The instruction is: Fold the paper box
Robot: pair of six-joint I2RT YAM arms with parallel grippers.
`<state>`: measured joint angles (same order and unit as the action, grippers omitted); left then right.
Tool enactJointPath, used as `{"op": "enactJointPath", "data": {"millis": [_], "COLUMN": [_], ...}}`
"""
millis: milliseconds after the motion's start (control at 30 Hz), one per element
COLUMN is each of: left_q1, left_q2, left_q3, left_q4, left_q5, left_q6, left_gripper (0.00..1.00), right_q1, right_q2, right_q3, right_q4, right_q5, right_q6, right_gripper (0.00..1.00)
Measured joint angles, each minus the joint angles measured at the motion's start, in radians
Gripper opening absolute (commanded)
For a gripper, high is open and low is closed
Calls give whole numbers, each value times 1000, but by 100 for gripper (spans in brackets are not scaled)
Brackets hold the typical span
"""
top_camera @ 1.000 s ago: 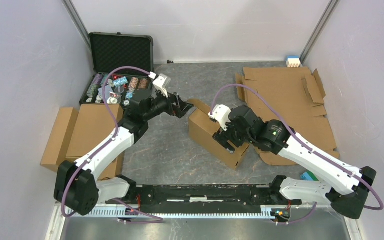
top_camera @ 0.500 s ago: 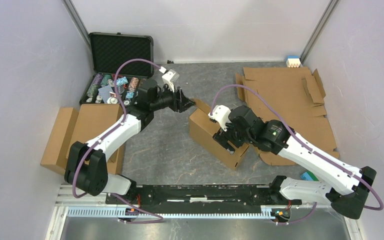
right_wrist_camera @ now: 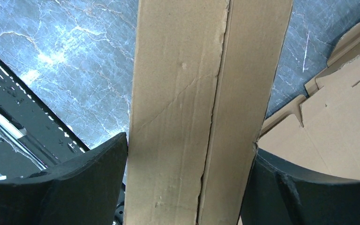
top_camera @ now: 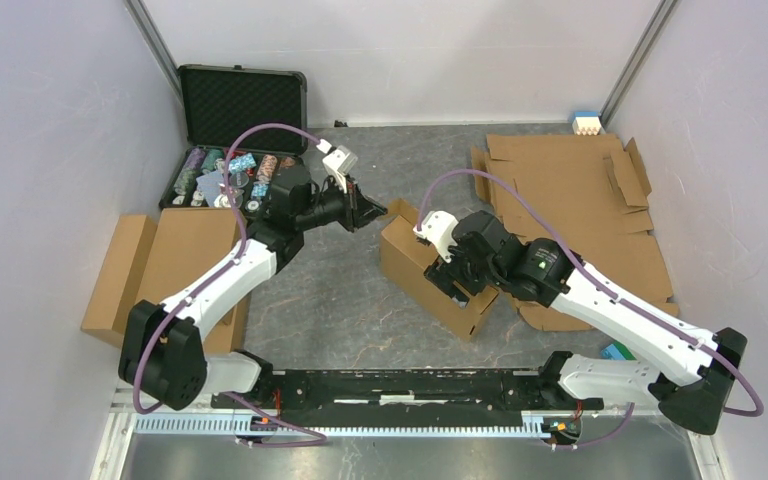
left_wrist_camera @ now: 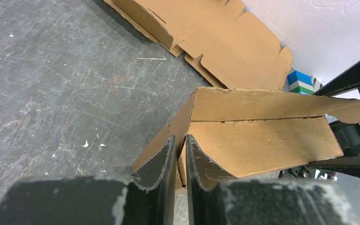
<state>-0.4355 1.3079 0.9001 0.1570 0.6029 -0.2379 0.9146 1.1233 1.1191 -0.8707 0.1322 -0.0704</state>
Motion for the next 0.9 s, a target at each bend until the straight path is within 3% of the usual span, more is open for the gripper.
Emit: {"op": "enactJointPath", "data": {"millis": [200, 633, 900], "left_q1": [-45, -100, -138], "left_q2": [-5, -13, -34], "left_q3": [1, 55, 55], "left_q4": [-34, -175, -204], "left_q5": [-28, -155, -245], "left_q6": [4, 17, 43], "left_gripper": [2, 2, 2], "right_q1": [0, 0, 0], "right_q2": [3, 8, 8], "right_q3": [0, 0, 1], "right_q4": [-1, -4, -8], "right_q5": [1, 1, 17], "right_q6": [4, 5, 16], "right_gripper": [81, 81, 96]}}
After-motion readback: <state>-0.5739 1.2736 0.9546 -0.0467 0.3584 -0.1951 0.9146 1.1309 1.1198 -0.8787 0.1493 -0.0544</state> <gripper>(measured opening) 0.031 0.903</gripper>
